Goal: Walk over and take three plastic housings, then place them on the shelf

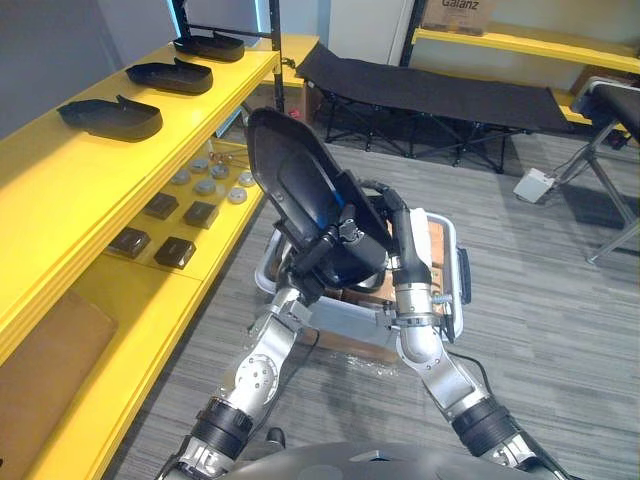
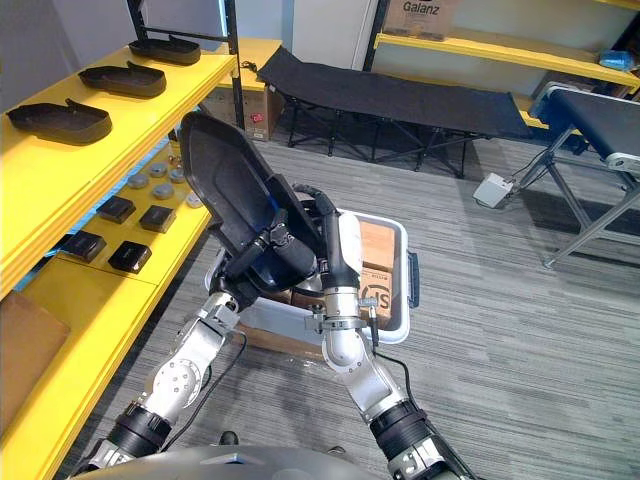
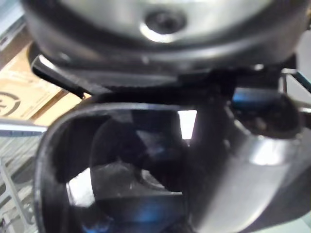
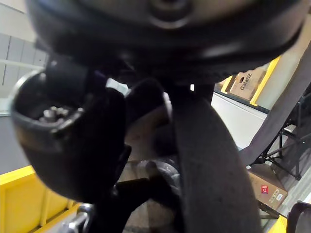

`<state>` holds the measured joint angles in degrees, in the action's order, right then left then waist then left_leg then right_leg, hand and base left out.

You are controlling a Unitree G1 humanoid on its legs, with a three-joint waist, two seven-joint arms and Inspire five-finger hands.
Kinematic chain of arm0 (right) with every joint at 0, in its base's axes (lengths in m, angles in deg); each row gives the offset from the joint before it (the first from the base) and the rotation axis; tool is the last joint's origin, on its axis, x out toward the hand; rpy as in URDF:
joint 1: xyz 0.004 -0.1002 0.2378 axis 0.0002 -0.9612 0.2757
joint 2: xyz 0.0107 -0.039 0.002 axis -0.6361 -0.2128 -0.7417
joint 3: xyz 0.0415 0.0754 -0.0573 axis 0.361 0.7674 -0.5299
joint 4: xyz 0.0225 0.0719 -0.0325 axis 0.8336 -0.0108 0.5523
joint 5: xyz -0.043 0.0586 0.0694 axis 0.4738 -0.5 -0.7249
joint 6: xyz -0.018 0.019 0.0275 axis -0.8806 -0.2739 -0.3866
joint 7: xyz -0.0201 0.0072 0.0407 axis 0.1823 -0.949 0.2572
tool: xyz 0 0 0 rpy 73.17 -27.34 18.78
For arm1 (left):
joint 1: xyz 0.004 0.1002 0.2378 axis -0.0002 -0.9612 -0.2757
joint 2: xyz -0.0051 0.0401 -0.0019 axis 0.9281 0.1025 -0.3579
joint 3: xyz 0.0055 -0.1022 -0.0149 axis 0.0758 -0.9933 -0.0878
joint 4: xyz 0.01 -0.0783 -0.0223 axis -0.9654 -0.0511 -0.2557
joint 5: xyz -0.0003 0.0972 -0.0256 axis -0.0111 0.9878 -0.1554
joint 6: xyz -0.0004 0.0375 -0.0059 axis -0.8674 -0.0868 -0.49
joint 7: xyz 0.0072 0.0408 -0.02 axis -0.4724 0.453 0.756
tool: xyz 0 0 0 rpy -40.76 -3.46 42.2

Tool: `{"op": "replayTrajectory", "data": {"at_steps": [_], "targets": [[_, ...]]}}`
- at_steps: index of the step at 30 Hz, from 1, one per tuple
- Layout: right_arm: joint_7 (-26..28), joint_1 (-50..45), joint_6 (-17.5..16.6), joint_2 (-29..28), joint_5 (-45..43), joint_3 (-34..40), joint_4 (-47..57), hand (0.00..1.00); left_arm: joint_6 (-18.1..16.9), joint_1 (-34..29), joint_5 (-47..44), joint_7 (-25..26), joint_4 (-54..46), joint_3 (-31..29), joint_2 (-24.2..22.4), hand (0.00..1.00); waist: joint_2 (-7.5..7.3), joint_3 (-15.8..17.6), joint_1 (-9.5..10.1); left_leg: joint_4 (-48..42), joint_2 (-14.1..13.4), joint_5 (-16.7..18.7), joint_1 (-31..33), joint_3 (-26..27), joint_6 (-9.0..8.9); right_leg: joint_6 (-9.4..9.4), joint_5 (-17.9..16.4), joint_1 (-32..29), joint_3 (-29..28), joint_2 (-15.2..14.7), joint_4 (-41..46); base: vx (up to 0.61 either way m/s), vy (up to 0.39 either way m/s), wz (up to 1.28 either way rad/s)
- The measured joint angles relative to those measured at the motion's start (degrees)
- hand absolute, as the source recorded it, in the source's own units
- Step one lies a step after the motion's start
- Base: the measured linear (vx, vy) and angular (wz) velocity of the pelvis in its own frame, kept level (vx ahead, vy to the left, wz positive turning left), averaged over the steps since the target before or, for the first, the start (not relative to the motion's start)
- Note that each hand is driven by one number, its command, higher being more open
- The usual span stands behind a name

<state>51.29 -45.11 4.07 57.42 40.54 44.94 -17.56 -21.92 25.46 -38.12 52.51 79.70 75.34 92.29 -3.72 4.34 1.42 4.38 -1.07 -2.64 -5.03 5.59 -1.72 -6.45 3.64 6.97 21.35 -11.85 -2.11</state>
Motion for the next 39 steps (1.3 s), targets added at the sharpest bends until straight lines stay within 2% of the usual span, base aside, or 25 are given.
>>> {"op": "replayTrajectory", "data": {"at_steps": [8,11,13,17,21,23,25,28,31,34,39], "targets": [[-0.38,-0.76,0.17,-0.86,-1.72,1.88,1.78,1.0,0.11,-6.05,24.11,3.93,-4.46,-4.66,-2.29,0.0,0.23,-0.12,-0.13,0.32,0.07,0.04,-0.38,0.23,-0.05,0.49,-0.41,-0.09,-0.06,0.03,0.28,0.0,0.003,-0.02],[-0.37,-1.71,0.2,-0.96,-1.72,1.99,2.76,1.0,0.1,-7.05,27.19,5.07,-4.46,-5.27,-2.35,0.0,0.33,-0.16,-0.11,0.34,0.06,0.07,-0.32,0.23,-0.08,0.46,-0.44,-0.17,-0.05,0.03,0.28,0.0,0.0,0.0],[-0.08,-3.83,0.17,-1.11,-2.64,2.37,3.43,1.0,-0.4,-9.11,34.2,9.2,-4.81,-6.88,-2.44,0.0,0.62,-0.33,-0.12,0.34,0.06,0.21,-0.24,0.23,-0.16,0.41,-0.48,-0.32,-0.1,0.04,0.28,0.0,0.0,0.0],[1.42,-7.29,0.17,-1.05,-5.2,3.1,3.4,1.0,-2.79,-11.16,40.59,15.0,-4.82,-9.55,-3.29,0.0,0.92,-0.46,-0.13,0.33,0.02,0.23,0.37,0.23,-0.16,0.33,-0.55,-1.01,-0.17,0.07,0.45,0.0,0.0,0.0],[5.51,-10.8,-0.4,-1.21,-13.71,4.44,3.3,1.0,-3.93,-11.25,42.33,18.94,-4.89,-12.35,-4.03,0.0,0.95,-0.46,-0.13,0.33,0.03,0.22,0.44,0.36,-0.16,0.33,-0.55,-1.15,-0.29,0.05,0.48,0.0,0.001,-0.01],[10.63,-12.8,-1.74,-1.83,-19.95,6.04,3.3,1.0,-4.0,-11.8,42.76,20.72,-5.97,-13.34,-4.14,0.0,0.95,-0.46,-0.18,0.33,0.01,0.23,0.46,0.63,-0.16,0.33,-0.56,-1.46,-0.68,0.05,0.6,0.0,0.002,-0.1],[14.05,-14.93,-1.75,-2.56,-22.39,8.11,2.97,1.0,-4.5,-13.05,45.9,22.53,-7.01,-14.61,-4.41,0.0,1.0,-0.45,-0.35,0.33,-0.04,0.33,0.52,1.08,-0.16,0.34,-0.59,-1.93,-1.28,0.04,0.85,0.0,0.001,-0.13],[16.42,-17.46,-1.75,-2.78,-24.51,11.04,2.47,1.0,-4.76,-13.19,46.67,24.37,-7.0,-15.66,-4.46,0.0,1.02,-0.43,-0.87,0.35,-0.07,0.35,0.51,1.46,-0.18,0.33,-0.69,-1.99,-1.34,0.04,0.89,0.0,0.0,-0.01],[17.88,-19.65,-1.71,-3.28,-25.06,15.42,1.0,1.0,-7.87,-13.83,44.69,22.18,-6.99,-18.4,-4.45,0.0,1.26,-0.34,-1.73,0.4,-0.36,0.65,0.54,2.13,-0.22,0.53,-0.86,-2.47,-1.9,0.11,1.0,-0.02,-0.005,-0.11],[19.1,-21.84,-1.18,-3.28,-25.17,19.17,0.01,1.0,-11.88,-15.07,37.86,17.1,-6.99,-19.83,-4.45,0.0,1.74,-0.45,-1.97,0.41,-0.51,0.73,0.46,2.92,-0.18,0.65,-0.93,-2.92,-2.91,0.08,1.04,-0.01,-0.004,-0.14],[22.7,-23.14,-0.64,-3.29,-28.93,20.57,-1.2,1.0,-12.75,-16.31,33.69,11.35,-6.99,-19.82,-4.47,0.0,2.01,-0.55,-2.58,0.4,-0.55,0.73,0.38,3.11,-0.19,0.28,-0.7,-2.94,-3.06,0.13,1.04,0.0,0.0,-0.01]]}}
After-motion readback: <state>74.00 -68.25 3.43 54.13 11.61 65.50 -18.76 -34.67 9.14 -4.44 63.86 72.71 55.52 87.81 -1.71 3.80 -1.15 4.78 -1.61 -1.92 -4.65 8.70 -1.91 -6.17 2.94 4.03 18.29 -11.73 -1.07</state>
